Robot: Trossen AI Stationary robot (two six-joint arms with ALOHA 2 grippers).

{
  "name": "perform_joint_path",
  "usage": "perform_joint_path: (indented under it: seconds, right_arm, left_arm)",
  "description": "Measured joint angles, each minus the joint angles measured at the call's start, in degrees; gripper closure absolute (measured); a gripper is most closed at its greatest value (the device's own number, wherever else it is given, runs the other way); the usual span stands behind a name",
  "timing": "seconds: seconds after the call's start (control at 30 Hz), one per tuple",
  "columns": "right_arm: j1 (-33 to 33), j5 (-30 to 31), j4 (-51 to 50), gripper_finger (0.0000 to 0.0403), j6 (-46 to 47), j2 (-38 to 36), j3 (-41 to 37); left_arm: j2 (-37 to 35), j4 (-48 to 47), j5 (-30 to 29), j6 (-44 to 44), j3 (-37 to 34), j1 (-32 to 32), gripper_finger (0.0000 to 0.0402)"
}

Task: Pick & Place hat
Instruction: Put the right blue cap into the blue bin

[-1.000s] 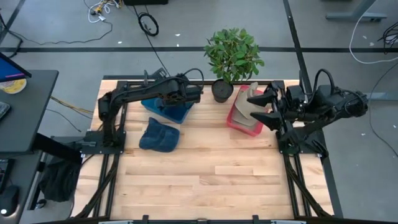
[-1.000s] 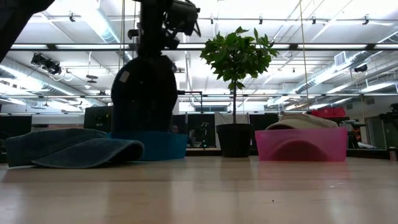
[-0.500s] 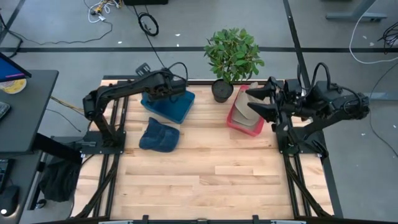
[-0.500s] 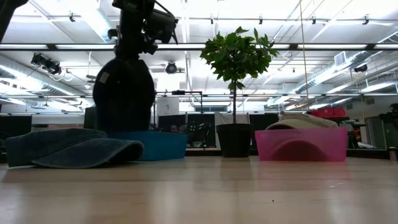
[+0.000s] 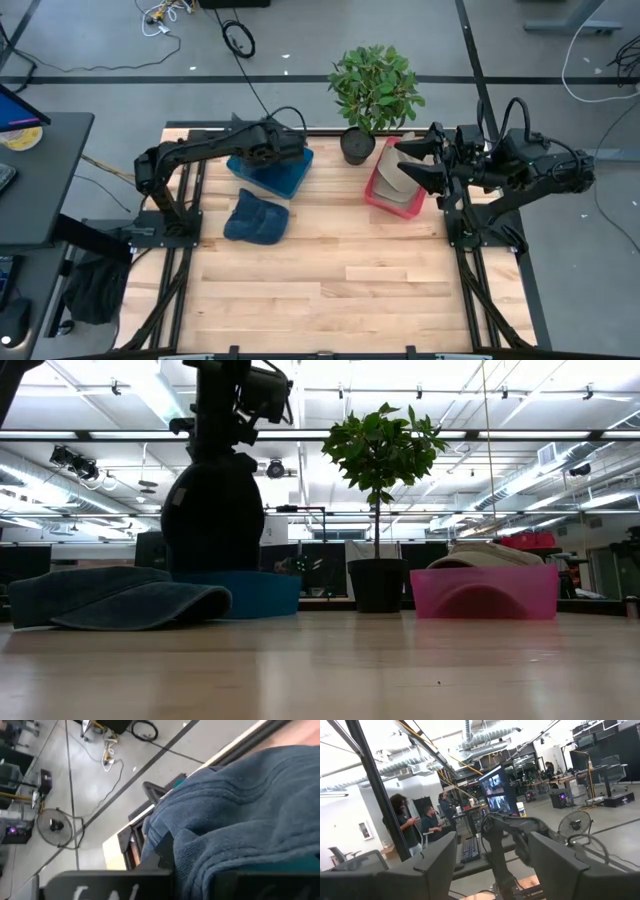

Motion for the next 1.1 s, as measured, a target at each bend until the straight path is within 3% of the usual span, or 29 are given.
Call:
perform_joint_path:
  seconds: [0.3, 0.57, 0.87, 1.1]
  right_arm:
    - [0.0, 0.0, 0.0, 0.0154, -0.2, 0.0, 0.0]
    - [0.0, 0.0, -0.1, 0.0154, -0.2, 0.0, 0.0]
    - [0.0, 0.0, -0.1, 0.0154, 0.0, 0.0, 0.0]
    - [0.0, 0.0, 0.0, 0.0154, 1.3, 0.0, 0.0]
  left_arm:
    - [2.0, 3.8, 5.8, -0.6, -4.3, -5.4, 0.0391]
    - [2.0, 16.9, 16.0, -5.3, -6.4, -8.3, 0.0395]
    - [2.0, 28.2, 16.3, -10.3, -6.5, -7.5, 0.0387]
    - [2.0, 26.0, 15.4, -10.7, -6.4, -3.5, 0.0396]
